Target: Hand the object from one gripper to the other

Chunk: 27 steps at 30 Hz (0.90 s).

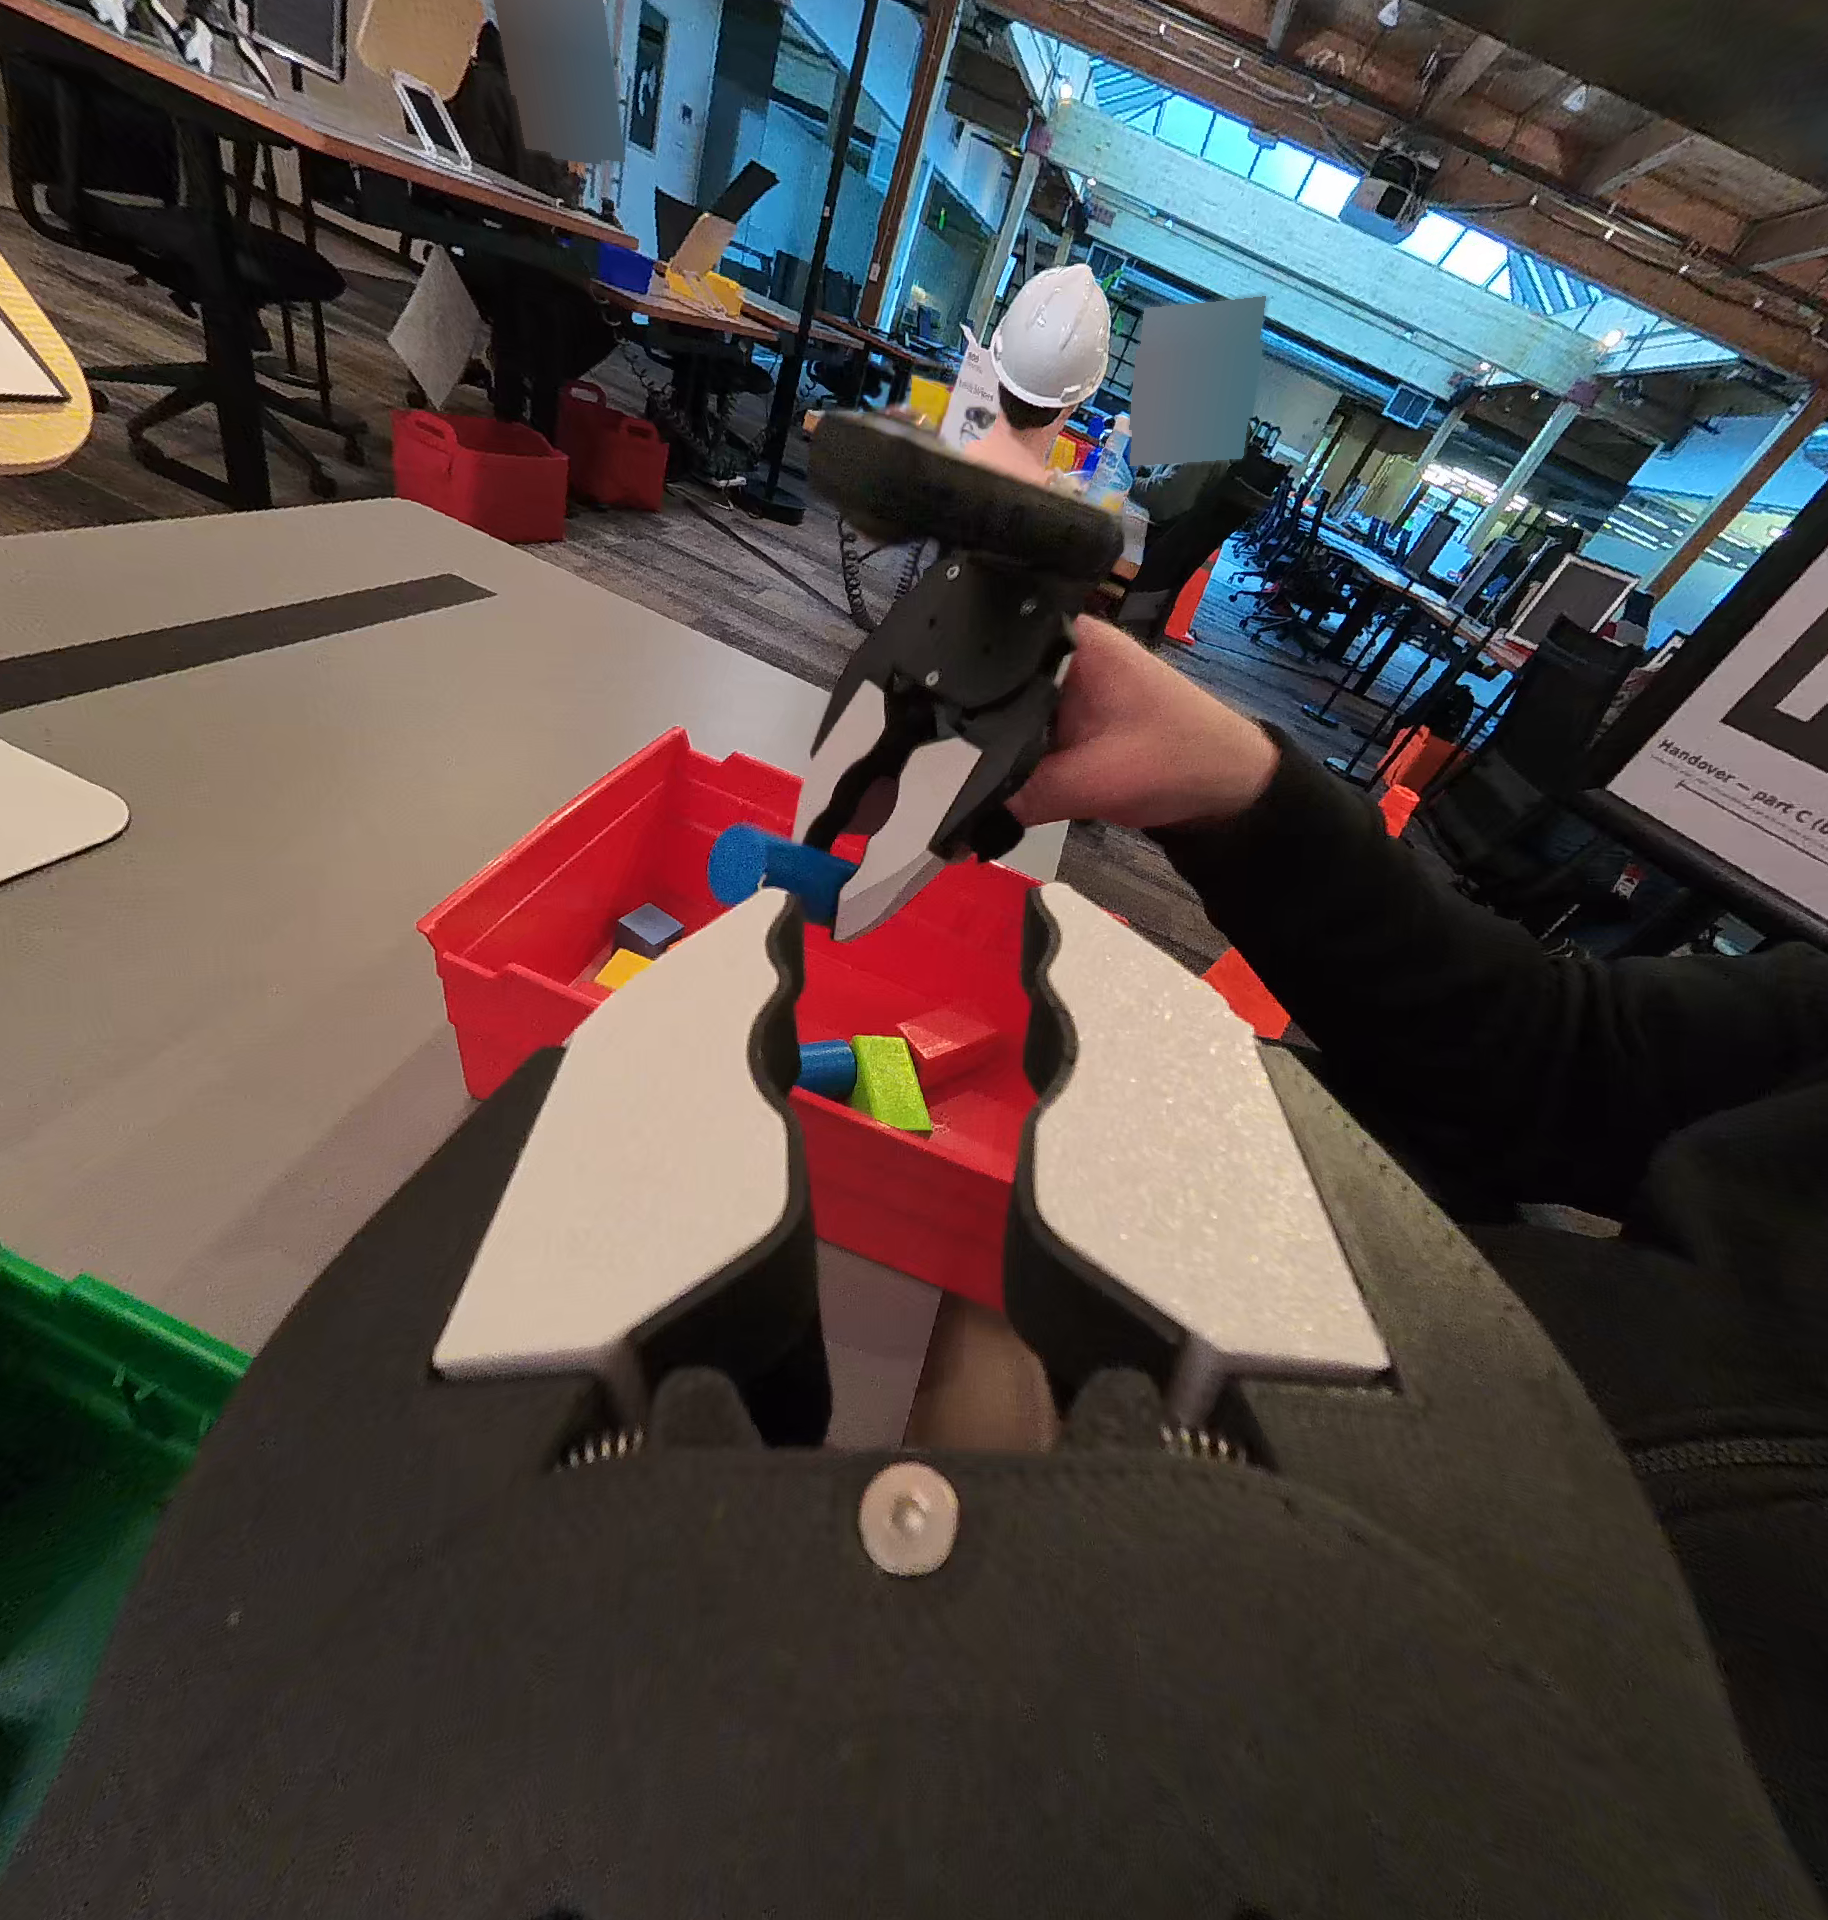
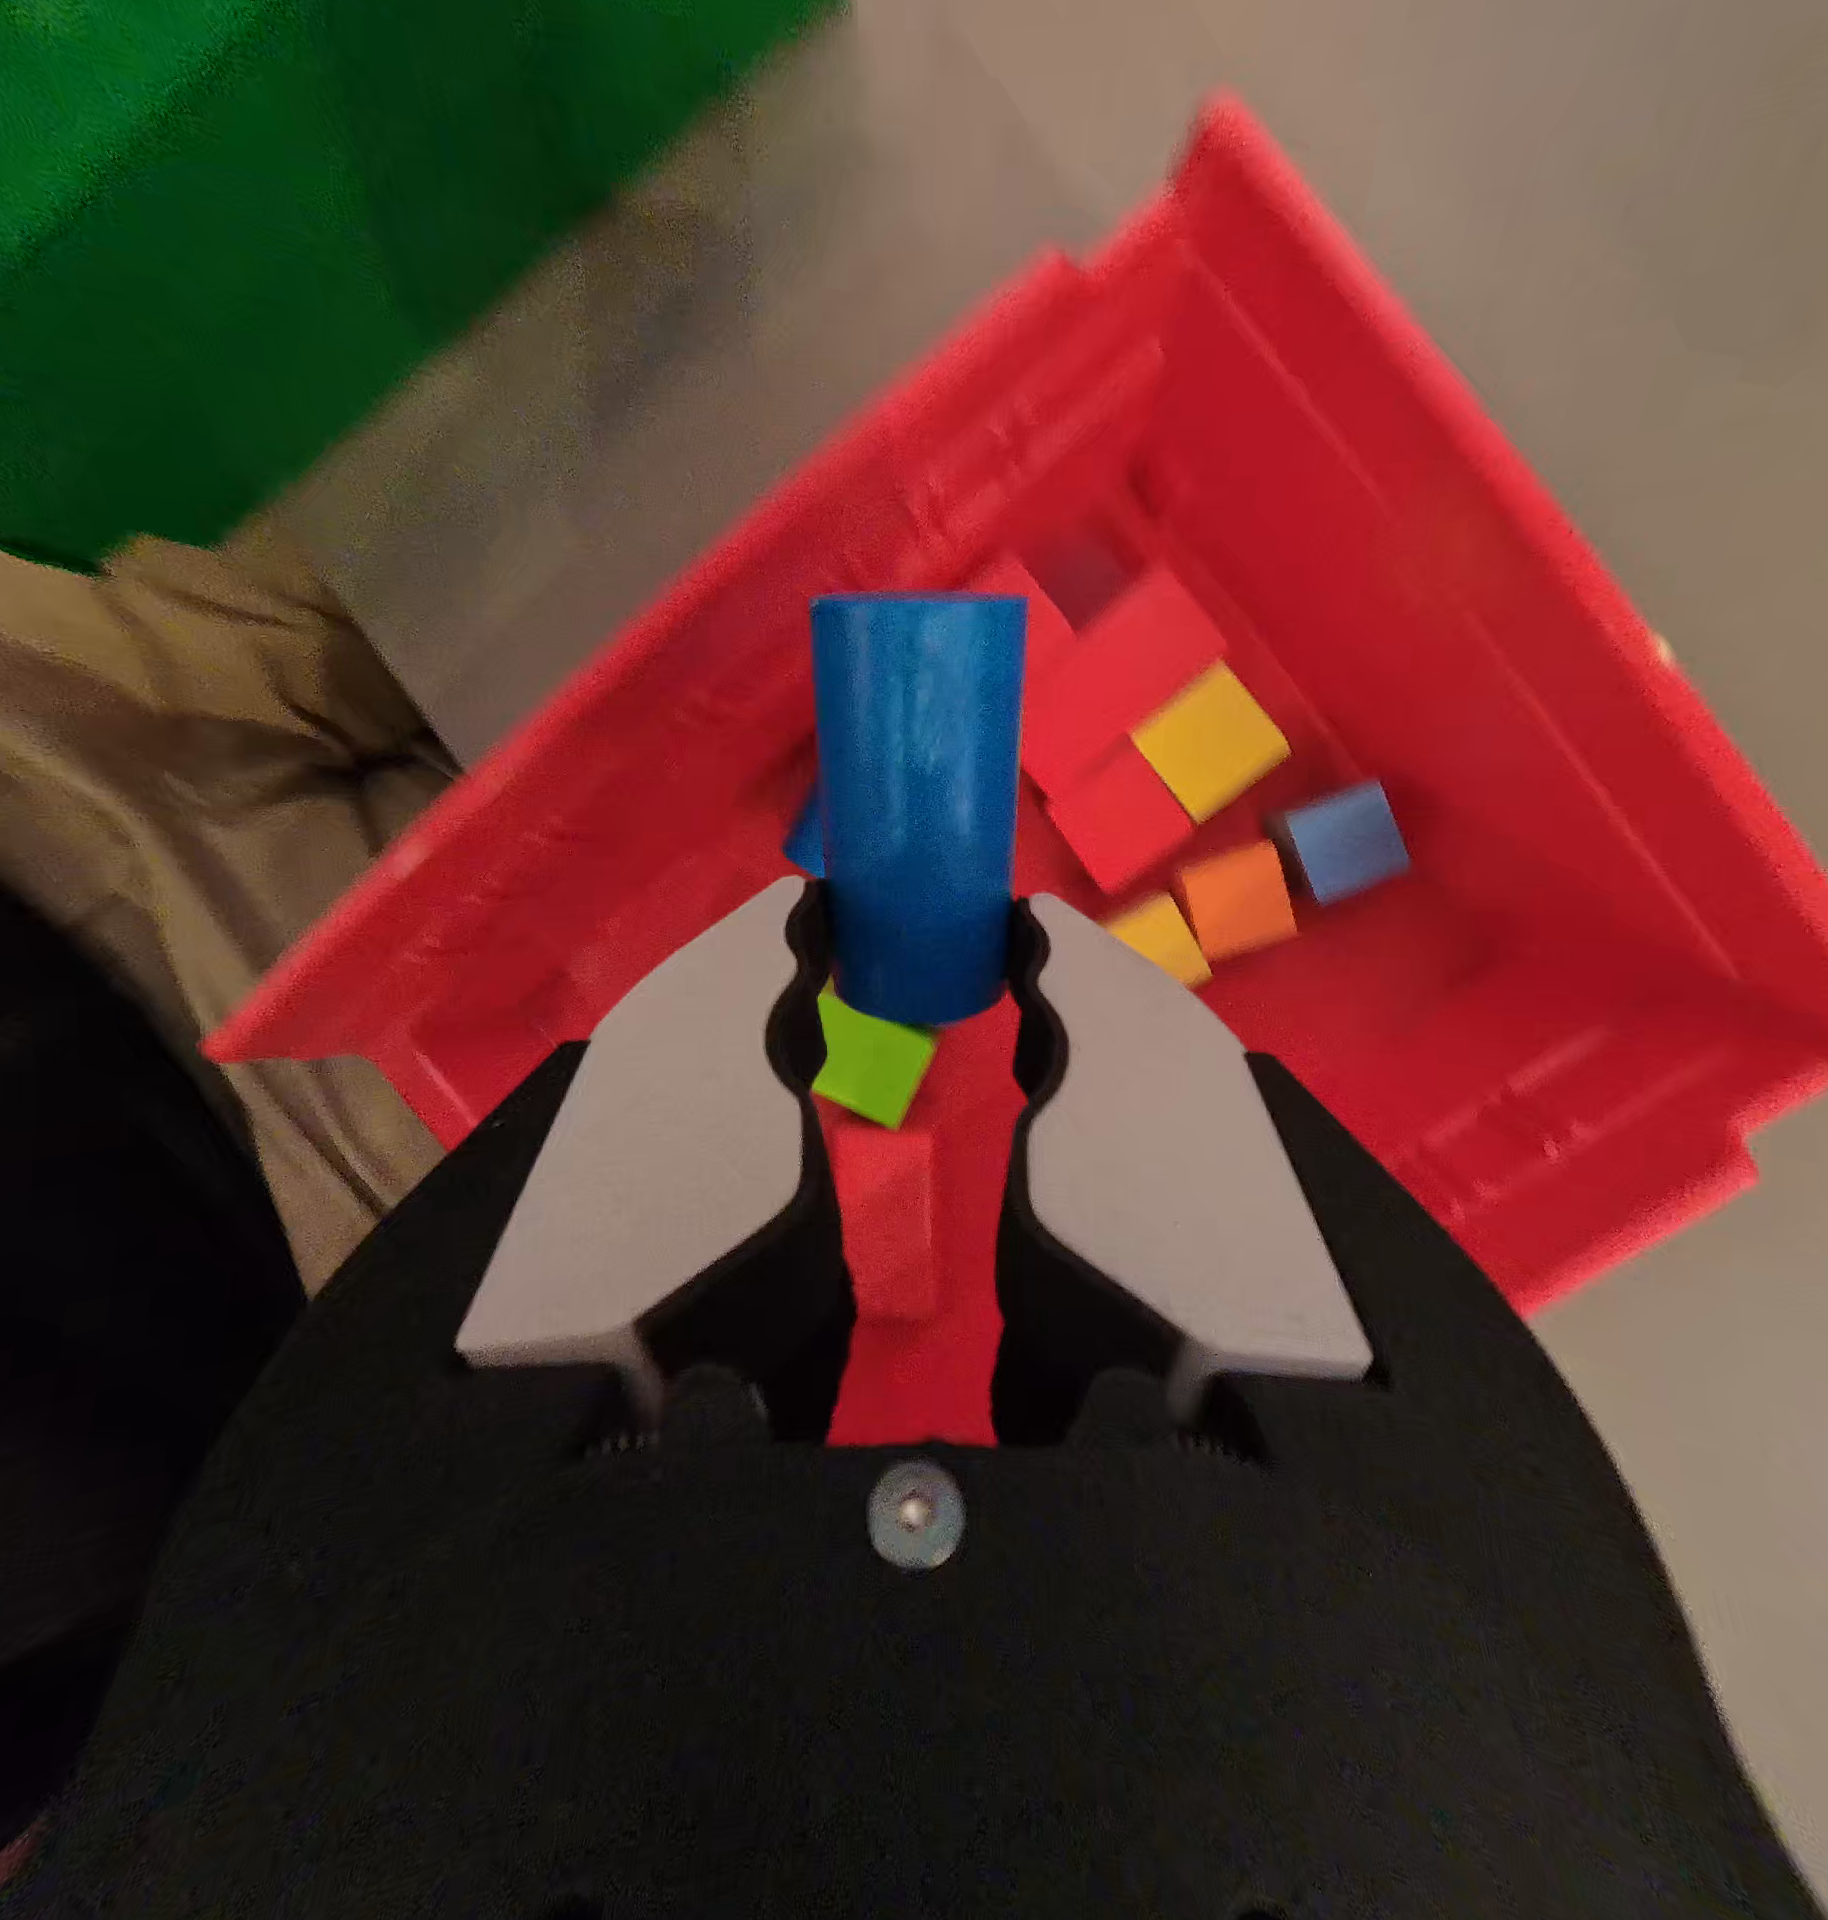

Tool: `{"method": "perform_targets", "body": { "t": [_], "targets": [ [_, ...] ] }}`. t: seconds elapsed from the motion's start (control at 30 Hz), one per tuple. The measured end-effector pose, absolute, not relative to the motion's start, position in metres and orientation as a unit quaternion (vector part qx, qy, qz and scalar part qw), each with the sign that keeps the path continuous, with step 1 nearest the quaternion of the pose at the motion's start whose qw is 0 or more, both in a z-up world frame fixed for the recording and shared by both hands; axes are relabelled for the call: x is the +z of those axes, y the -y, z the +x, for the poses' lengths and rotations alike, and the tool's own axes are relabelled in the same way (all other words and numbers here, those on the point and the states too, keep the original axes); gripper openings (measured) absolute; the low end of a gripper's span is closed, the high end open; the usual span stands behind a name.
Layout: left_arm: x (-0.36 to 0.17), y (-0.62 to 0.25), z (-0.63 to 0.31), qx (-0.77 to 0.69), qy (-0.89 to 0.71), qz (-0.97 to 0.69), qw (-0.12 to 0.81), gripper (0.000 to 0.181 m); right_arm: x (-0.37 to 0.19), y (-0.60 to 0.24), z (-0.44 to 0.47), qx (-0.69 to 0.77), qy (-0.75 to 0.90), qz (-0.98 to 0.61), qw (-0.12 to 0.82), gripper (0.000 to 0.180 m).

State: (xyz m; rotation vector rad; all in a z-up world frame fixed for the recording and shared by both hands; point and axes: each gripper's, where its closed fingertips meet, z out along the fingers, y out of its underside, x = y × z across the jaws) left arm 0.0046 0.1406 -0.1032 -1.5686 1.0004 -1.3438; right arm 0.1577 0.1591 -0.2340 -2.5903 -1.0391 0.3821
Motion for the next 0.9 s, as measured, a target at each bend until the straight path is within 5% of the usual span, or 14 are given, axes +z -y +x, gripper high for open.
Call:
{"method": "perform_targets", "body": {
  "t": [0.1,0.17,0.57,0.9],
  "targets": [
    [-0.106,-0.141,0.005,-0.531,-0.399,-0.628,0.405,0.04,-0.257,-0.152,0.18,0.107,0.344,-0.927,0.099,0.032],
    [-0.107,-0.141,0.005,-0.529,-0.403,-0.629,0.402,0.039,-0.269,-0.148,0.191,0.087,0.337,-0.935,0.066,0.01],
    [-0.121,-0.158,-0.008,-0.473,-0.414,-0.661,0.41,0.038,-0.279,-0.142,0.209,0.062,0.326,-0.943,0.028,0.01],
    [-0.129,-0.194,-0.045,-0.437,-0.374,-0.7,0.425,0.039,-0.308,-0.08,0.242,0.031,0.315,-0.933,-0.173,0.01]
  ]
}}
